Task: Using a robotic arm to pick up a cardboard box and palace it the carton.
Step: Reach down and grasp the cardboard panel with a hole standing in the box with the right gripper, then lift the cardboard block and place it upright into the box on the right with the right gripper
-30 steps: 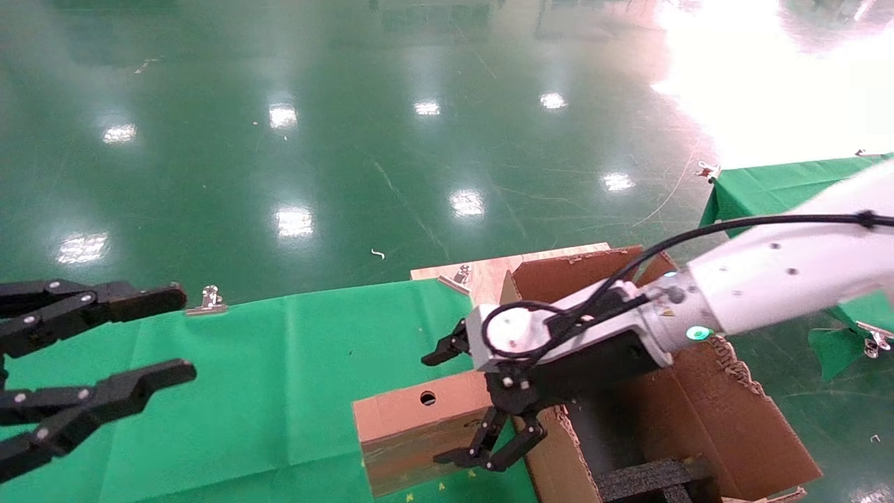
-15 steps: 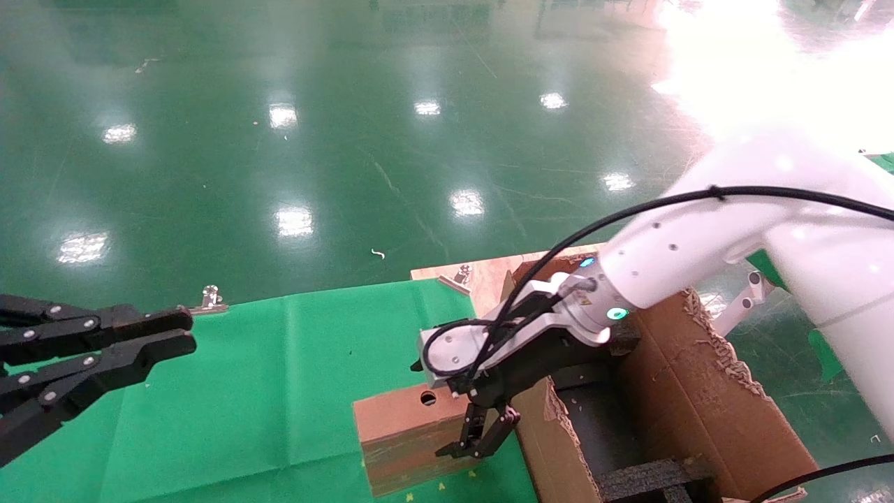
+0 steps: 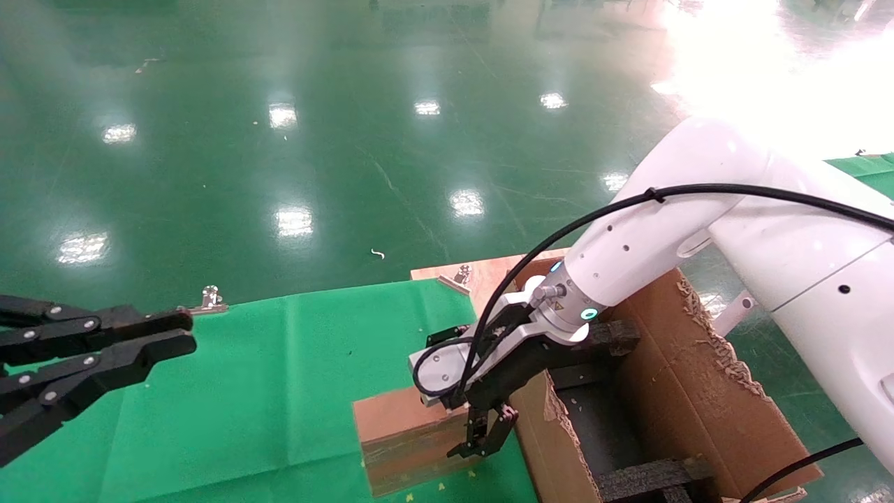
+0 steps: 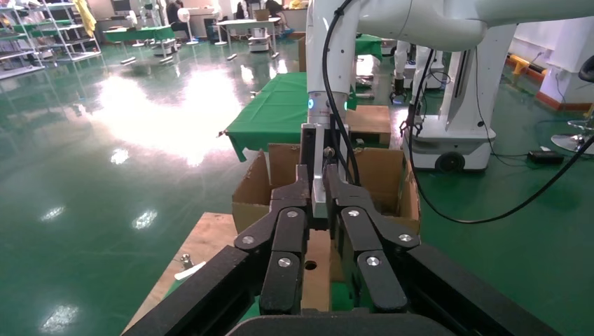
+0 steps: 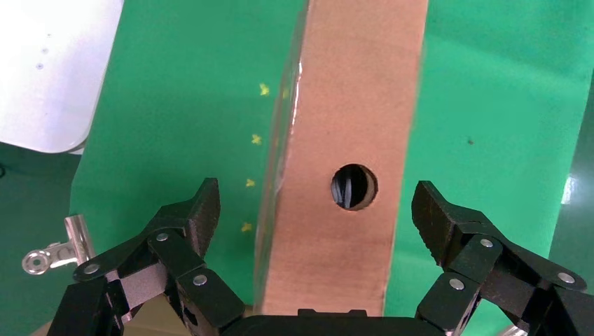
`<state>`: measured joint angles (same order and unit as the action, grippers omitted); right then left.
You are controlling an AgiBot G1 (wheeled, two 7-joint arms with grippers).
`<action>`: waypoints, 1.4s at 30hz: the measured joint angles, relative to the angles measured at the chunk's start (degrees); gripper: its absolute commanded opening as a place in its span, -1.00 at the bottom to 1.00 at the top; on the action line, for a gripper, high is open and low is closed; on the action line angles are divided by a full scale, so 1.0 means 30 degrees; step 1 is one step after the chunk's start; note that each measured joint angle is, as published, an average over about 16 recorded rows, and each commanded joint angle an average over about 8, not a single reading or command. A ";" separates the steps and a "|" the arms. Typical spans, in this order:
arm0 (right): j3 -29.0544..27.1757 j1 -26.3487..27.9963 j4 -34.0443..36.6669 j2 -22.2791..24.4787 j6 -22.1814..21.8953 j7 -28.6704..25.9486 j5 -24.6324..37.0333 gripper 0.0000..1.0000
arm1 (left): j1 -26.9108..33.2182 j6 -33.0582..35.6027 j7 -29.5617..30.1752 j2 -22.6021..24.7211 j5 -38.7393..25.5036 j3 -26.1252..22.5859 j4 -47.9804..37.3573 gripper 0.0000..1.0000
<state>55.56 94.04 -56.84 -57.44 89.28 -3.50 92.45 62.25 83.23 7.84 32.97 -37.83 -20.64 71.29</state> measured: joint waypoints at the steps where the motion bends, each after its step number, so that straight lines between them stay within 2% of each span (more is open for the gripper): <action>1: 0.0029 0.0009 0.0018 -0.0020 -0.0011 0.0032 0.0016 -0.98 | 0.0000 0.0000 0.0000 0.0000 0.0001 0.0000 0.0000 1.00; 25: -0.0129 -0.0074 -0.0061 0.0086 0.0009 -0.0063 -0.0070 -1.00 | -0.0002 -0.0002 0.0000 -0.0001 0.0003 0.0001 -0.0002 1.00; 26: -0.0134 -0.0076 -0.0063 0.0089 0.0011 -0.0066 -0.0073 -1.00 | -0.0002 -0.0002 0.0000 -0.0001 0.0003 0.0001 -0.0002 0.90; 33: -0.0155 -0.0087 -0.0073 0.0103 0.0022 -0.0081 -0.0084 -1.00 | -0.0002 -0.0002 0.0000 -0.0001 -0.0001 0.0001 -0.0002 -0.85; 34: -0.0157 -0.0088 -0.0074 0.0104 0.0023 -0.0083 -0.0085 -1.00 | -0.0002 -0.0002 0.0000 -0.0001 -0.0002 0.0001 -0.0002 -1.00; 42: -0.0186 -0.0020 -0.0052 0.0144 0.0030 -0.0079 -0.0150 -1.00 | -0.0001 -0.0002 -0.0001 -0.0001 -0.0008 0.0001 -0.0002 -1.00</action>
<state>55.01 93.98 -56.99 -57.01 89.37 -3.73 92.00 62.24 83.23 7.84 32.96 -37.85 -20.63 71.28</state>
